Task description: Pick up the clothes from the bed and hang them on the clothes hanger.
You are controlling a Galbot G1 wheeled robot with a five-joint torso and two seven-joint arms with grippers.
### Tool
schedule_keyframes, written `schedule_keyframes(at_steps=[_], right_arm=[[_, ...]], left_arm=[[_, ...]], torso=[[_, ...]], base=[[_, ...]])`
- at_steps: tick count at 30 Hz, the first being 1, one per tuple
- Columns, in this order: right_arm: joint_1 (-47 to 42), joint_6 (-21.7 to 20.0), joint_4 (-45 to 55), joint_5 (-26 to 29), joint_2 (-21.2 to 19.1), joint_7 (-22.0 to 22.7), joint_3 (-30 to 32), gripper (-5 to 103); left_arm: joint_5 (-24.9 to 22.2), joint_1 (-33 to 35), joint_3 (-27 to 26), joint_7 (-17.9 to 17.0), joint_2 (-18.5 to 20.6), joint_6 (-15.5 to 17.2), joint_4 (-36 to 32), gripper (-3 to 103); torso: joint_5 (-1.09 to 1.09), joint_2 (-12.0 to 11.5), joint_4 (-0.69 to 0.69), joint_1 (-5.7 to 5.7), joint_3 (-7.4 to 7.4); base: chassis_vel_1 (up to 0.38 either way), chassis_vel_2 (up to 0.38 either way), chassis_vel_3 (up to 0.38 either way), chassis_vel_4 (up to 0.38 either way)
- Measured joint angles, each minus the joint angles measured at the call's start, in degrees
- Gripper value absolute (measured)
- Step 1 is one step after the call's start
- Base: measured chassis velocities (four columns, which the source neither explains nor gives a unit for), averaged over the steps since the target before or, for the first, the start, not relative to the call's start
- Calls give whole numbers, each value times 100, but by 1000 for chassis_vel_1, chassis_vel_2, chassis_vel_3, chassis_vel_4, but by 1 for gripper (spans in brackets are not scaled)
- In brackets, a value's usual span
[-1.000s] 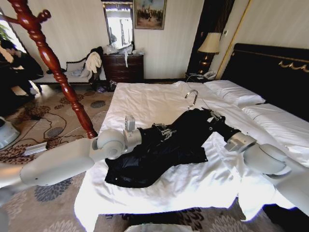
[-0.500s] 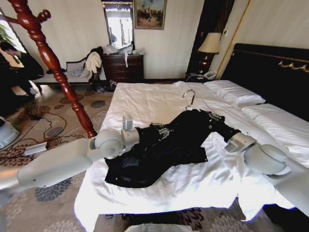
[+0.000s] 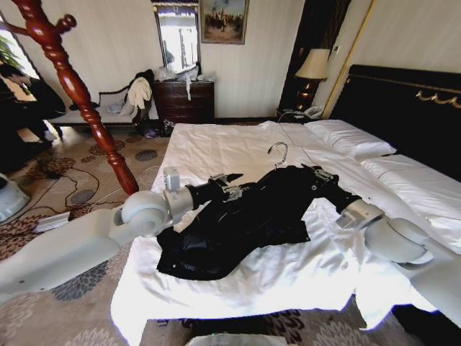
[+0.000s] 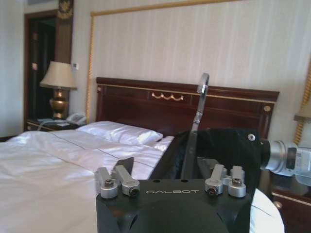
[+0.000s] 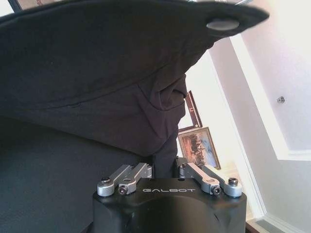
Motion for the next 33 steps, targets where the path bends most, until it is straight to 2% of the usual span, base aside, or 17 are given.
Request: schedule_keyframes(at_steps=[3,4,6,8,9,10,12,14,18,22,25,28,33], right_arm=[[-28,-9,4,19,14,27,10,19],[-28,-9,4,19,14,27,10,19],[-19,-19,11,45,31,42,11,19],[-6,-23,11,65,36,54,11,19],[-4,-23,26,102,36,76,20,19],[-4,-23,26,102,36,76,20,19],[-11,-22,66,160,23,109,52,19],[-19,-14,104,190,9,135,74,19],[-30,13,131,194,4,147,103,19],[-106,35,181,192,12,160,140,19],[-190,56,207,169,26,175,178,19],[-215,69,207,159,30,190,194,19],[-266,-86,359,371,0,242,201,19]], left_arm=[[-37,276,-357,2,309,-22,-67,92],[-37,276,-357,2,309,-22,-67,92],[-47,743,-867,23,566,-25,-85,99],[-22,1117,-1231,38,706,-29,-74,100],[32,1603,-1688,68,814,-34,-39,100],[32,1603,-1688,68,814,-34,-39,100],[124,2262,-2256,101,887,-36,35,100],[223,2785,-2590,107,916,-36,134,100],[465,3195,-2710,126,887,-68,370,100],[613,3432,-2708,98,598,-84,829,100],[664,3386,-2629,92,308,-82,1277,100],[697,3290,-2548,132,193,-66,1548,100],[1062,2912,-2061,379,-13,-44,2299,100]], torso=[[1,0,0,0,0],[1,0,0,0,0],[0,0,0,0,0],[0,0,1,0,0],[0,0,0,0,0],[0,0,0,0,0],[1,0,0,0,0],[-1,1,2,0,0],[0,0,1,0,0],[0,0,0,0,0],[0,0,-1,0,0],[2,0,-1,0,0],[1,0,0,0,0]], base=[[0,0,0,0],[0,0,0,0],[0,0,0,0],[0,0,0,0],[0,0,0,0],[0,0,0,0],[0,0,0,0],[0,0,0,0],[0,0,0,0],[0,0,0,0],[0,0,0,0],[0,0,0,0],[0,0,0,0]])
